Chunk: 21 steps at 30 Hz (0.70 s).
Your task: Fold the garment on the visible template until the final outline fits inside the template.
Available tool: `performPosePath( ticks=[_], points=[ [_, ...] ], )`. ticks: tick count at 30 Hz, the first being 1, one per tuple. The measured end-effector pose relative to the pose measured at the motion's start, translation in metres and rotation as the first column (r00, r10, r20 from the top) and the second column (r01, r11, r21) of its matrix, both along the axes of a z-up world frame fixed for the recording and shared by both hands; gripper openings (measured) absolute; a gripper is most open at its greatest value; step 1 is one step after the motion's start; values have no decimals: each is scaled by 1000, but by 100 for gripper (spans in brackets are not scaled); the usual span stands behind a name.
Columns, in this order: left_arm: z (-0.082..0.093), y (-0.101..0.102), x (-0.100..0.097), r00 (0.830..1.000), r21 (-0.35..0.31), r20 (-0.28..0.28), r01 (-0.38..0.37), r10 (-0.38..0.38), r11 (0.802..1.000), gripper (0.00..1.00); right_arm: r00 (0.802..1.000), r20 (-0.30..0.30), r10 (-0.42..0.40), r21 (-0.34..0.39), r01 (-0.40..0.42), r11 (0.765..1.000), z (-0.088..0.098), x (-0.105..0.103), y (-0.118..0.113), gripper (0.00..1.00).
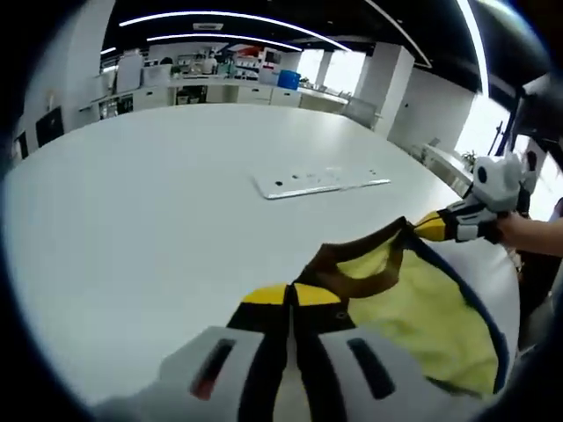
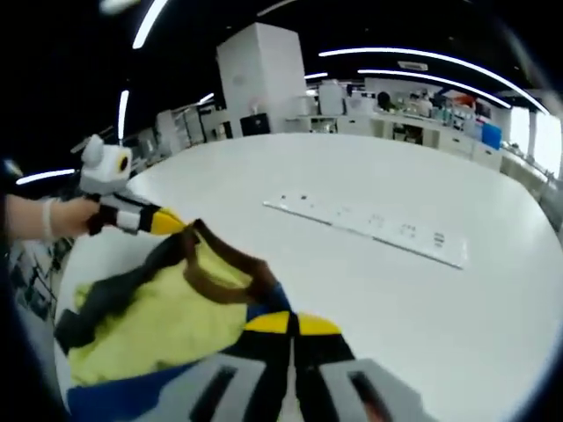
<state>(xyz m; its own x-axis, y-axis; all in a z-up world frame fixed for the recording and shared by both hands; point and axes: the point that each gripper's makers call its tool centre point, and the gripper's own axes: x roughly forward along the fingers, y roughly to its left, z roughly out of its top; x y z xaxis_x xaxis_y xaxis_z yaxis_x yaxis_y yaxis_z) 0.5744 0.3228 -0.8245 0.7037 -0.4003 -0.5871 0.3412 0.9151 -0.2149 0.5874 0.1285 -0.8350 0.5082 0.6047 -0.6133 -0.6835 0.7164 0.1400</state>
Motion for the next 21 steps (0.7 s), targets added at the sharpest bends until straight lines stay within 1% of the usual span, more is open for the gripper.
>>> performPosePath(
  ticks=[1,2,6,8,10,11,12,14,15,17,19,21],
  points=[
    [-2,2,2,1000,18,1,8,-8,1000,0,1000,-2,0,-3,0,1000,-1,0,0,0],
    [-3,2,2,1000,23,2,11,-11,1000,0,1000,-3,2,-5,-2,1000,-2,0,0,0],
    [-5,2,2,1000,18,-4,9,-9,1000,0,1000,-16,-7,-6,7,1000,-6,-3,1,0],
    [-4,-1,0,1000,27,7,24,-24,999,0,1000,-13,-3,-15,3,1000,-8,-1,1,0],
    [1,-2,2,997,52,45,58,-60,997,0,1000,-2,2,-19,-2,1000,-6,1,1,0],
    [2,1,4,996,85,58,60,-65,995,0,1000,-1,3,-9,-3,1000,-5,1,2,0],
    [4,1,5,995,92,67,61,-68,994,0,1000,-2,2,-4,-2,1000,-4,1,3,0],
    [7,1,8,995,68,73,60,-65,996,0,1000,3,-3,-5,3,1000,-4,2,3,0],
    [12,1,8,996,49,76,50,-54,998,1,1000,0,-2,9,2,1000,-2,2,4,0],
    [12,2,7,996,57,78,47,-52,997,7,1000,0,-9,17,9,1000,1,-1,4,0],
    [12,0,3,995,59,75,63,-68,996,11,1000,-6,-7,25,8,1000,3,-5,5,5],
    [11,0,0,995,62,71,72,-76,995,16,1000,-6,-3,19,3,1000,1,-5,5,12]
  ],
)
